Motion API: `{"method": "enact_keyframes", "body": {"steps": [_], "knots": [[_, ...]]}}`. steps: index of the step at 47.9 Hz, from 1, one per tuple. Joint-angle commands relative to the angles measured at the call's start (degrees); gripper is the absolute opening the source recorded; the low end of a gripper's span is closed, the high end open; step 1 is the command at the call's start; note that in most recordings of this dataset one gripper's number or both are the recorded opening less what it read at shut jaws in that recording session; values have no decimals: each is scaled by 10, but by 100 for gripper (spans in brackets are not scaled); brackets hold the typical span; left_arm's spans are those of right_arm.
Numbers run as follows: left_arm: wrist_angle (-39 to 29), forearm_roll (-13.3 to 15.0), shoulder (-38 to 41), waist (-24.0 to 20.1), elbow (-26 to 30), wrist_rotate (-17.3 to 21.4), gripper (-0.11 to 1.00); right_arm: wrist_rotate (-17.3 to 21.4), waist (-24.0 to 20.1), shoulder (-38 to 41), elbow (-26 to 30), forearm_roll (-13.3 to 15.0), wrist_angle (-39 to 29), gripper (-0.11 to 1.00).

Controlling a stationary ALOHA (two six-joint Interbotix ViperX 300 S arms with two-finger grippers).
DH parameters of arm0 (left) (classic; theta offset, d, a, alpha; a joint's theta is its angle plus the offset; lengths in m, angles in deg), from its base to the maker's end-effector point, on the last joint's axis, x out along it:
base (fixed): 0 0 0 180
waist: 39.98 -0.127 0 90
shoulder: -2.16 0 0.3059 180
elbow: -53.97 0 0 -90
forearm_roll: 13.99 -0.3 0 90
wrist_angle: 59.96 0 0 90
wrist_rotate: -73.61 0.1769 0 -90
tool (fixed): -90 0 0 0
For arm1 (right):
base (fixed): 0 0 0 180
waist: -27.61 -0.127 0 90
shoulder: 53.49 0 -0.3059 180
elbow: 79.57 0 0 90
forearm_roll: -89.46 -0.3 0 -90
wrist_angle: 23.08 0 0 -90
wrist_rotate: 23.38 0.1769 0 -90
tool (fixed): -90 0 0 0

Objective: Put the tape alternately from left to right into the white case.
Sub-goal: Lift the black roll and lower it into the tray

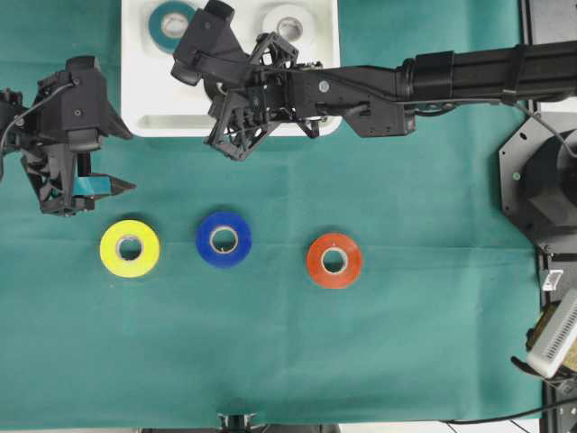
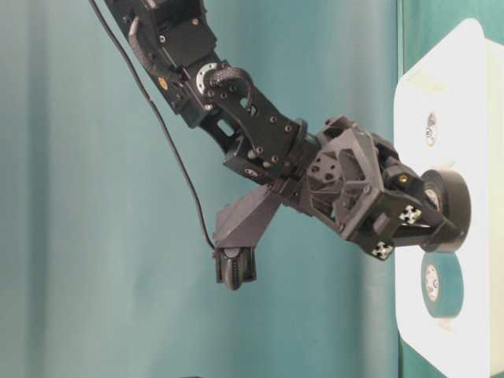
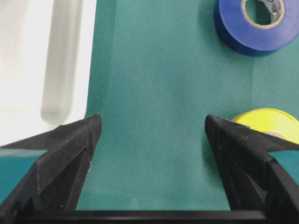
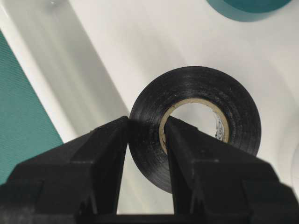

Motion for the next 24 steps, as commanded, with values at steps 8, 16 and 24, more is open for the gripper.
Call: {"method": "enact_keyframes", "body": {"steps": [8,16,24], "knots": [[3,1,-4,0,11,0,100,-1,-2,-27,2,21,10,0],[3,1,-4,1,11,0,100,0,-3,-26,-4,23,9,11],[3,1,-4,0,12,0,100,0,-3,-26,-5,23,8,57]]}}
